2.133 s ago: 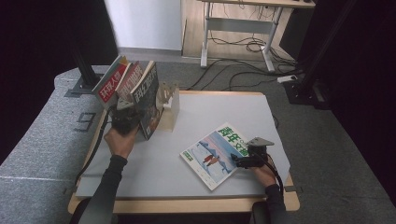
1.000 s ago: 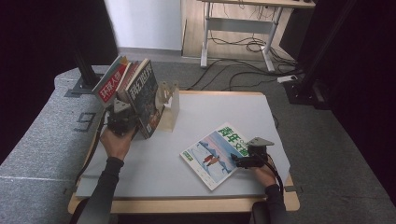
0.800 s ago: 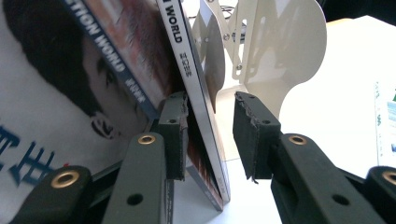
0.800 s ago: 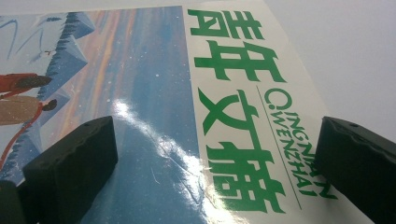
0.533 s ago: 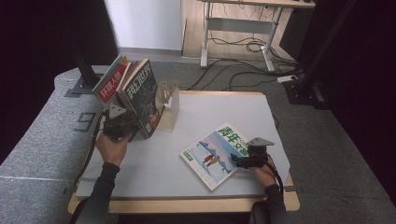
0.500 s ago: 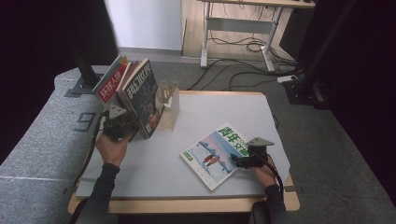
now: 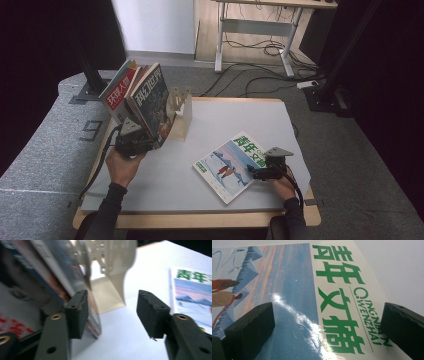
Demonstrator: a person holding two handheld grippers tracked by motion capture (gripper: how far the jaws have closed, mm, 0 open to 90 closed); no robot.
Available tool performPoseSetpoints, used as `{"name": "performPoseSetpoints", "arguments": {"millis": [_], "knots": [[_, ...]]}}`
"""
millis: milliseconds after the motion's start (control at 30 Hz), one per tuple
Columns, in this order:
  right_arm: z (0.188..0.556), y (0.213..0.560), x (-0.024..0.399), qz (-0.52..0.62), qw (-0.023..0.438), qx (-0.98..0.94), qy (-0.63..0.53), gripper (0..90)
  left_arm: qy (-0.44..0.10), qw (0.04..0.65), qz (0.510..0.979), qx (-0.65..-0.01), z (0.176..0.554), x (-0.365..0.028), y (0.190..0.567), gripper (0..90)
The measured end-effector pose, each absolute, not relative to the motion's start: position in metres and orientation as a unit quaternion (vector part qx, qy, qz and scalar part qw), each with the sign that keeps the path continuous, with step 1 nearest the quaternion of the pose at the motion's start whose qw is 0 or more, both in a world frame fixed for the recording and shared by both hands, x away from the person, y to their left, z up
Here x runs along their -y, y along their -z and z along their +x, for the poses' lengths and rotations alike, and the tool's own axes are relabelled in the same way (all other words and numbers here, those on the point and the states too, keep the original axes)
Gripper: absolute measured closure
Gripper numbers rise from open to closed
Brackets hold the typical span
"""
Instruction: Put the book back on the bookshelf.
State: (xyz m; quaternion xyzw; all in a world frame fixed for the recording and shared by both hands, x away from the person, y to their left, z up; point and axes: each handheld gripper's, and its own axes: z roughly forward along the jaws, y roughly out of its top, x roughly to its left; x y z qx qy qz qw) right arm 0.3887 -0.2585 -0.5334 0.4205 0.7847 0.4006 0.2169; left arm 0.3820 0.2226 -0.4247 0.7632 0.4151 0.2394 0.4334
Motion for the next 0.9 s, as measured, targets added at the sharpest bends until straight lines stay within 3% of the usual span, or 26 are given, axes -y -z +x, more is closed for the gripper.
{"name": "performPoseSetpoints", "arguments": {"millis": [400, 567, 667, 900], "knots": [[0.388, 0.533, 0.258, 0.421, 0.217, -0.784, -0.401, 0.0, -0.211, 0.433, 0.797, -0.364, 0.367, -0.199, 0.446, 15.4], [0.388, 0.533, 0.259, 0.421, 0.218, -0.785, -0.4, 0.0, -0.189, 0.442, 0.8, -0.36, 0.364, -0.198, 0.458, 11.0], [0.388, 0.533, 0.258, 0.421, 0.218, -0.784, -0.401, 0.0, -0.181, 0.429, 0.81, -0.356, 0.362, -0.196, 0.469, 4.7], [0.388, 0.533, 0.258, 0.421, 0.218, -0.784, -0.401, 0.0, -0.154, 0.405, 0.83, -0.351, 0.364, -0.19, 0.492, 0.0]]}}
